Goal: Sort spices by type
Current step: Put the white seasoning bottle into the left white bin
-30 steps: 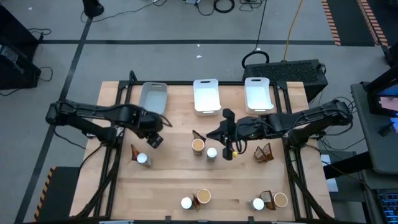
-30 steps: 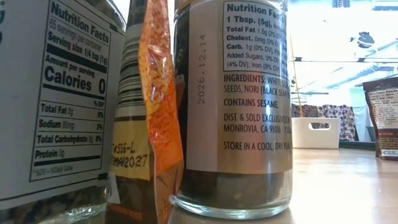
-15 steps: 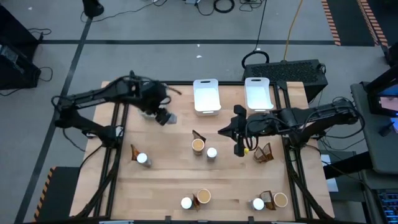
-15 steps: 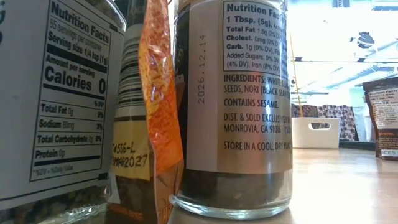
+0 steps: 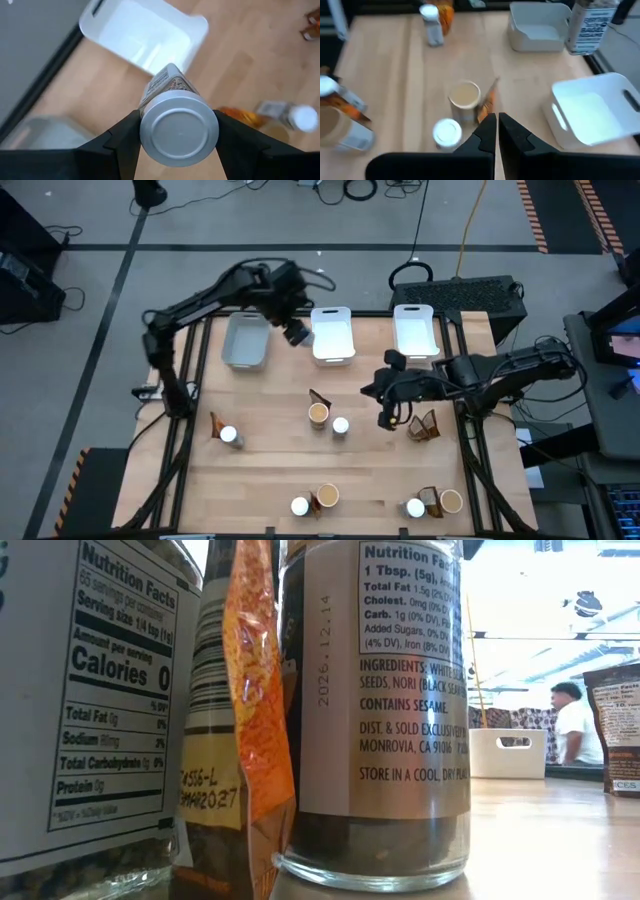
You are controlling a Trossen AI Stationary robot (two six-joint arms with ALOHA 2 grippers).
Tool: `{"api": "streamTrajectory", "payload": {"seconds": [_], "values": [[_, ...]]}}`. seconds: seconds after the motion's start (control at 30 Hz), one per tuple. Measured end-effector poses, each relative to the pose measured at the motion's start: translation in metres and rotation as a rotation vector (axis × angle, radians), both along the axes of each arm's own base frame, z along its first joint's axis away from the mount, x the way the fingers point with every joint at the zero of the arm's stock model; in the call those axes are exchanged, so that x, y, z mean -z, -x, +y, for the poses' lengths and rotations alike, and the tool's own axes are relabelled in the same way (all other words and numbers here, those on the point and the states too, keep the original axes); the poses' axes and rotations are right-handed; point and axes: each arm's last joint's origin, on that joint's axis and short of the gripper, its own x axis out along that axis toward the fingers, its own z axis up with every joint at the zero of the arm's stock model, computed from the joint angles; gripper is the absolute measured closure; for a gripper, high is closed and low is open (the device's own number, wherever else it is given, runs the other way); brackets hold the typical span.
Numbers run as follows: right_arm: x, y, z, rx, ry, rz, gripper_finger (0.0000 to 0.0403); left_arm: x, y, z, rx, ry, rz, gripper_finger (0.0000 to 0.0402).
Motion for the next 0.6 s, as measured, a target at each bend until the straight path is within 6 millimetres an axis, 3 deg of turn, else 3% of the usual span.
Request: {"api": "streamTrajectory", "payload": {"seconds": [0.33, 0.6], "values": [[0.000, 0.014, -0.002, -0.030, 0.075, 0.078, 0.0403, 0.040, -0.046, 0.060, 0.044, -0.032, 0.005, 0.0186], [-0.020, 0.035, -0.019, 0.051, 0.076, -0.022, 0.0403, 0.062, -0.061, 0.082, 0.122, -0.100, -0.008, 0.0186]]}}
